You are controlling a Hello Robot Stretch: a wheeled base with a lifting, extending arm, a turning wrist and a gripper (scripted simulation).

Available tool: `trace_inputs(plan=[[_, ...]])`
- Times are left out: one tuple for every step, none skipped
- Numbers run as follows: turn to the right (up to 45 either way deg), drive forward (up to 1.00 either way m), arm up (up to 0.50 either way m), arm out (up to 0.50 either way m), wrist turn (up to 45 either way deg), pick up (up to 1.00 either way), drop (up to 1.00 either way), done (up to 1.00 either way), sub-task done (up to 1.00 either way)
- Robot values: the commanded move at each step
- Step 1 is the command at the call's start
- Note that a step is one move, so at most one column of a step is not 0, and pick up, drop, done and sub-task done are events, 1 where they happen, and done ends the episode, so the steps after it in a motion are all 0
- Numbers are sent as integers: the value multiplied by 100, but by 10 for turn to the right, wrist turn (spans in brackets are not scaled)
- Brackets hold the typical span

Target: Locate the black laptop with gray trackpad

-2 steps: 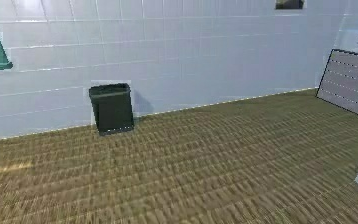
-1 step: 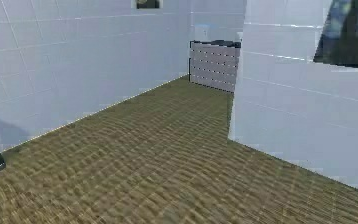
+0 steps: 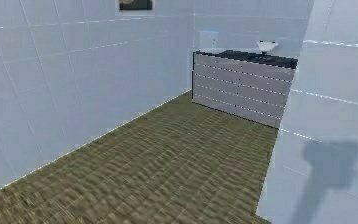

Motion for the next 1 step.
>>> trace_inputs(plan=[[0,100,0,0,0,0,0,0,0]])
